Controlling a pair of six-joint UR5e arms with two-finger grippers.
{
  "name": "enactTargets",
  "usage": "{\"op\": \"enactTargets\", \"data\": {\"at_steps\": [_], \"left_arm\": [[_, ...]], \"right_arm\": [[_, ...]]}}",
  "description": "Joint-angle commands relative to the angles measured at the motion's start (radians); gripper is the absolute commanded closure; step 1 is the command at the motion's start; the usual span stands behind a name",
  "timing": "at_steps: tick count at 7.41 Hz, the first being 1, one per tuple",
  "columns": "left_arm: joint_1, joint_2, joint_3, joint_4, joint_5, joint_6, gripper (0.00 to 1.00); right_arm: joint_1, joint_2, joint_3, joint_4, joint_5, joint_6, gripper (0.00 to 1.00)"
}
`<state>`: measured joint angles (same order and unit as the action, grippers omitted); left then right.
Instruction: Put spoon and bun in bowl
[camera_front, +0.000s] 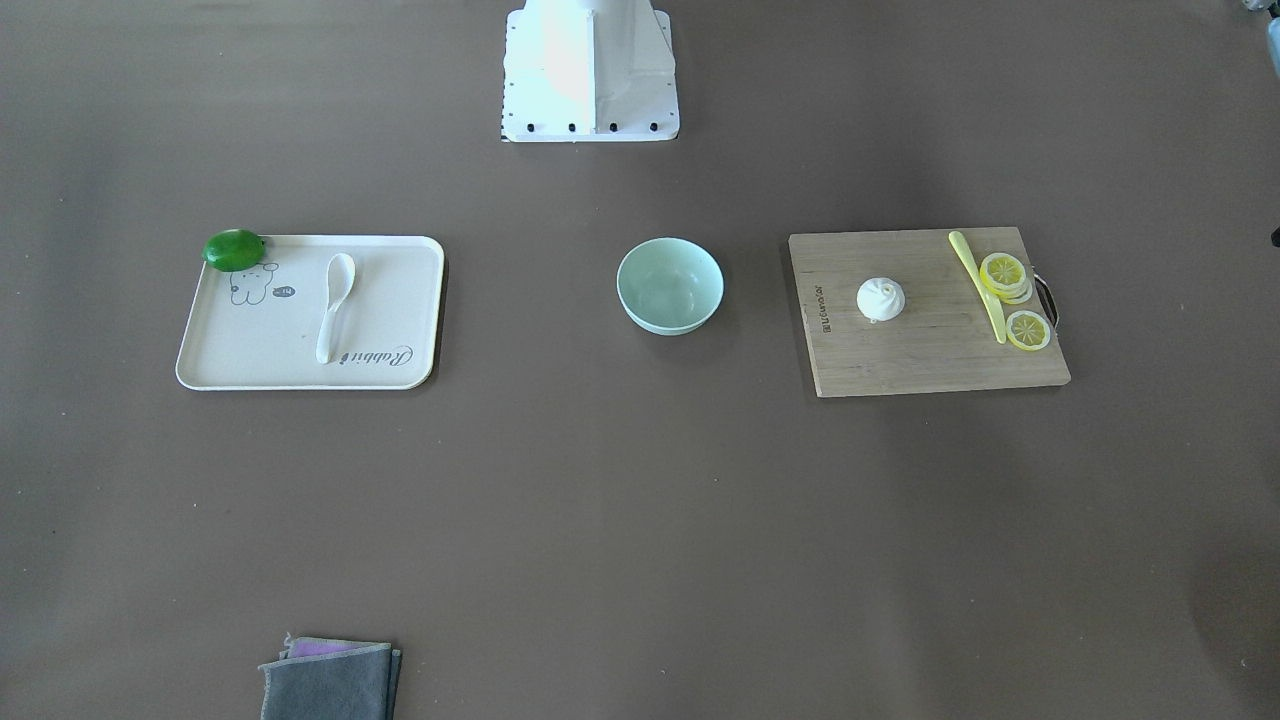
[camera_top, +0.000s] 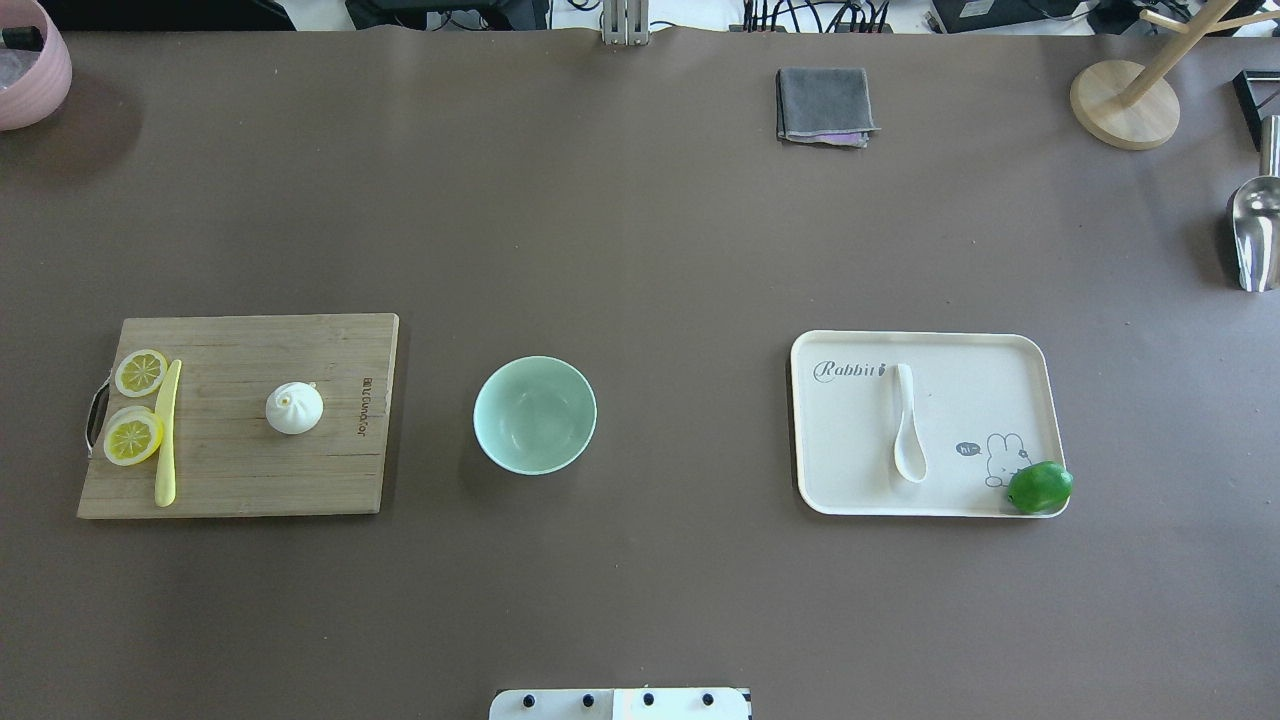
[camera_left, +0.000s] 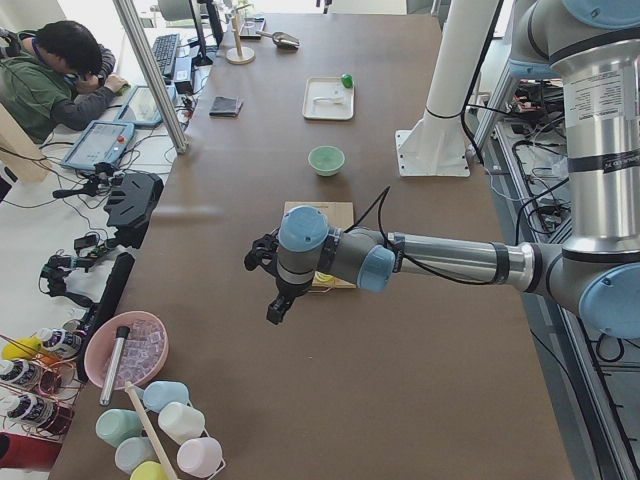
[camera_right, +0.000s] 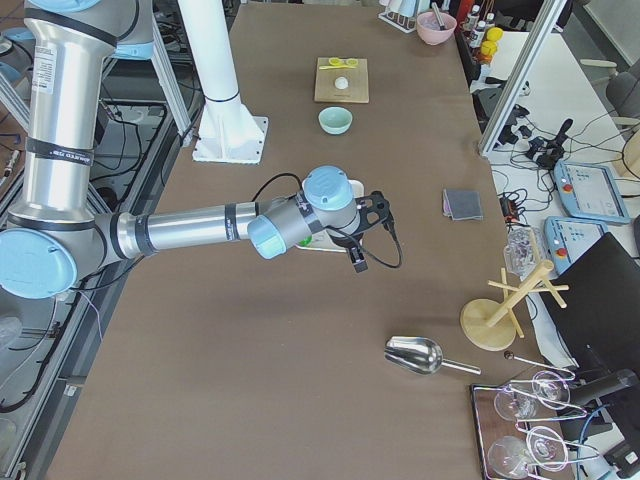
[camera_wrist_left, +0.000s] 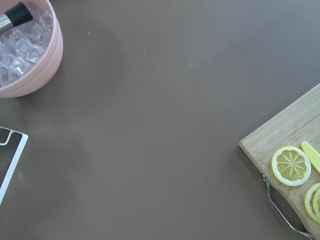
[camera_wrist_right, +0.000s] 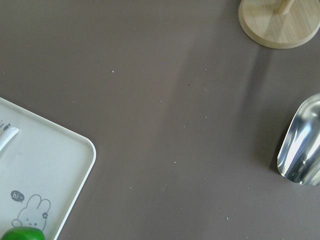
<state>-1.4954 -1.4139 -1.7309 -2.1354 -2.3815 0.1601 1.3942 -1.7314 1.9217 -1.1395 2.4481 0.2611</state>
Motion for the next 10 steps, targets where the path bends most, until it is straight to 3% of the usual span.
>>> {"op": "enactTargets", "data": {"at_steps": [1,2,4,6,7,10], "left_arm": [[0.004,0.039,0.034,-0.200,-0.028,-0.084,0.02],[0.051,0.029,0.036,-0.205,-0.071,-0.193,0.02],[0.130,-0.002,0.034,-0.244,-0.071,-0.371,0.02],[0.145,-0.017,0.037,-0.267,-0.070,-0.412,0.02],[0.145,-0.017,0.037,-0.267,-0.071,-0.412,0.02],[0.145,-0.016,0.039,-0.270,-0.073,-0.412,0.02]], "right_arm": [[-0.213,0.073,0.071,0.044,-0.120,0.395,0.00],[-0.331,0.117,0.079,0.044,-0.256,0.526,0.00],[-0.562,0.177,0.076,0.041,-0.528,0.695,0.00],[-0.766,0.185,0.057,0.032,-0.775,0.904,0.02],[-0.841,0.193,0.037,0.032,-0.853,0.981,0.04],[-0.911,0.242,-0.055,0.032,-0.944,1.064,0.12]]}}
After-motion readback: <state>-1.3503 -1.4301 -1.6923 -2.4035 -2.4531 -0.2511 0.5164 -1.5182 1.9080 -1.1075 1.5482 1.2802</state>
